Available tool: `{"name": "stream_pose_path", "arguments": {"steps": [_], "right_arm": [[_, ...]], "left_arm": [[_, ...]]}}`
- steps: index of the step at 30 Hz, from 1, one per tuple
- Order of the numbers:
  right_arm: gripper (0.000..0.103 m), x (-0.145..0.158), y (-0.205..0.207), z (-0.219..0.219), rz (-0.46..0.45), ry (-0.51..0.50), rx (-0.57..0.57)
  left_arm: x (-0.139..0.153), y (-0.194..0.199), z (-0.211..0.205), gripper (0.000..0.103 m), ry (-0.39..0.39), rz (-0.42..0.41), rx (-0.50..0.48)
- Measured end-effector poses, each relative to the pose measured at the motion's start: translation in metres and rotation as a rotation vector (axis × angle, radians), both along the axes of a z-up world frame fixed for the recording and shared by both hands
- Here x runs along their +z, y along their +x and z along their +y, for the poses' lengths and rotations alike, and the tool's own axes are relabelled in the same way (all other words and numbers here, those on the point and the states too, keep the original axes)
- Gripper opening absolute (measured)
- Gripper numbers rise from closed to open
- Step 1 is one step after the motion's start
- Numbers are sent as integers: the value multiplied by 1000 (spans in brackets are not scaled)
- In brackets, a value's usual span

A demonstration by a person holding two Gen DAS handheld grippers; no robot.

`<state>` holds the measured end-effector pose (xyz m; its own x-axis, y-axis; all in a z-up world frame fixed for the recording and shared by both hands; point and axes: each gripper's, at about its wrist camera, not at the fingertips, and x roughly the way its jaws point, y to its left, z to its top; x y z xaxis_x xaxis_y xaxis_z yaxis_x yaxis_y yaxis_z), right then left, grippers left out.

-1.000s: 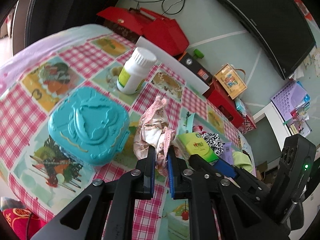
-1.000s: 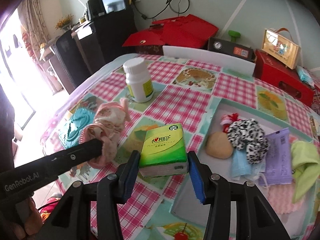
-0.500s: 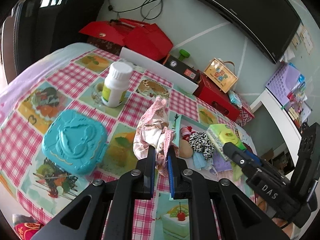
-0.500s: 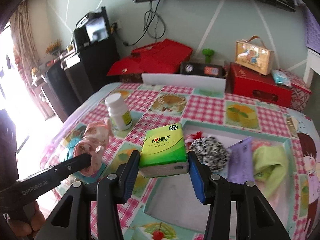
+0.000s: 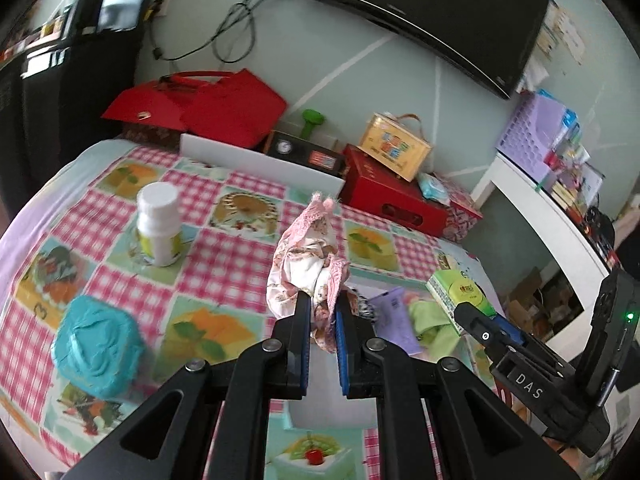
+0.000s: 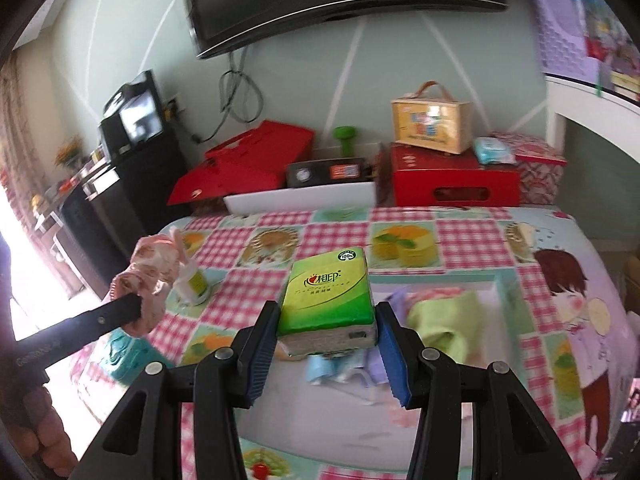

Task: Organize soft objects
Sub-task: 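Carry the floral cloth in the left tool and tissue pack in the right tool over the tray, then open the right tool to drop the tissue pack while the left tool drops the floral cloth into the tray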

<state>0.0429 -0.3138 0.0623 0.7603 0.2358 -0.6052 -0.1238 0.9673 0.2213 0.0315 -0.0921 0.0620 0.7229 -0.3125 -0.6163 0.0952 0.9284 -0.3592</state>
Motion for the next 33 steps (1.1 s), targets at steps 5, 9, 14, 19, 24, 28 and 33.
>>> {"name": "stream_pose_path", "arguments": {"steps": [5, 9, 14, 19, 24, 28, 33], "right_arm": [[51, -3, 0, -22, 17, -2, -63], [51, -14, 5, -25, 59, -4, -69], [51, -40, 18, -17, 144, -8, -43], [51, -59, 24, -13, 211, -14, -39], [51, -70, 28, -11, 254, -24, -36], [51, -74, 29, -8, 271, -33, -29], [52, -78, 31, -5, 297, -46, -22]], "left_arm": [[-10, 12, -29, 11, 30, 34, -57], [-29, 20, -47, 11, 60, 88, -94], [-57, 29, -57, 11, 80, 170, -117], [-73, 30, -59, 11, 95, 203, -129], [-84, 32, -62, 11, 102, 235, -145], [-93, 32, -63, 11, 113, 258, -154], [-103, 31, -65, 11, 121, 289, -166]]}}
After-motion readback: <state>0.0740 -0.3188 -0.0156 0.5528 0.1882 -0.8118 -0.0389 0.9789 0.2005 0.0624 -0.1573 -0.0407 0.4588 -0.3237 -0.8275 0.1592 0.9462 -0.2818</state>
